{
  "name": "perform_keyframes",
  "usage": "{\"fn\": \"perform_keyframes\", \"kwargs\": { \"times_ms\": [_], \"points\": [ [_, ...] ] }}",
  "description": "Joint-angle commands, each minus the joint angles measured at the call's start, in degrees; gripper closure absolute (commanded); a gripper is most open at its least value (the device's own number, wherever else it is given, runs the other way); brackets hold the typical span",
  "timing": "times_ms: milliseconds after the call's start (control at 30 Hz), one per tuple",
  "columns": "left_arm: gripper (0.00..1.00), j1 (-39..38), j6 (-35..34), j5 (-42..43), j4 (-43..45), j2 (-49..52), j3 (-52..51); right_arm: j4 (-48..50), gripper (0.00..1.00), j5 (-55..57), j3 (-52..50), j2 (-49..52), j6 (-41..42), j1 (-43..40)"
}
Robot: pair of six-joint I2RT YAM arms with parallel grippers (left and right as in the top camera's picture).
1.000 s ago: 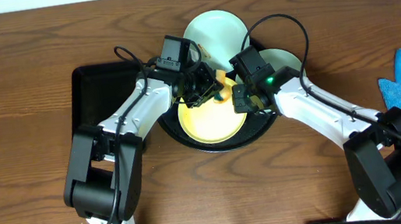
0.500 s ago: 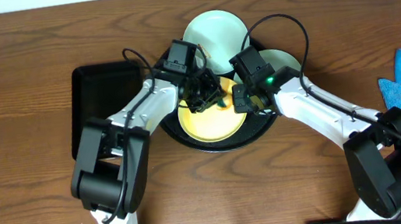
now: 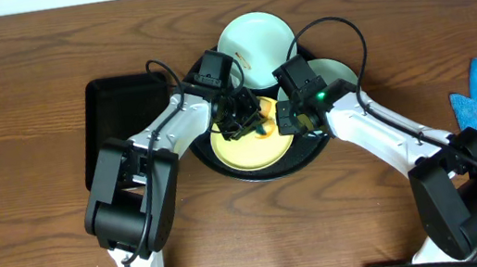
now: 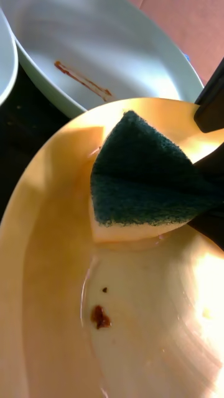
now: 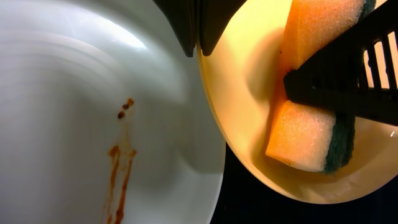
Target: Clean dirty plates on tray and stack at the side
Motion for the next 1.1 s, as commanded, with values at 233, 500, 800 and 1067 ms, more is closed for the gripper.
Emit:
{"fn": "perform_keyframes", "kwargs": {
  "times_ms": [233, 500, 800, 1067],
  "points": [
    [0.93, 0.48, 2.1, -0.22, -3.58, 0.2, -0.55, 0.24, 0.99, 0.26, 0.02, 0.02, -0.74, 0.2],
    [0.93, 2.8, 2.12, -0.17, -6.34, -0.81, -0.5, 0.42, 0.99, 0.28, 0.02, 0.02, -0.74, 0.2],
    [0.92, 4.22, 2.97, -0.24, -10.03, -3.34, -0.5, 0.46, 0.99, 0.28, 0.02, 0.02, -0.74, 0.2],
    [0.93, 5.62, 5.14, -0.42, -13.11, -3.34, -0.5, 0.44, 0.99, 0.28, 0.02, 0.02, -0.74, 0.2]
  ]
}}
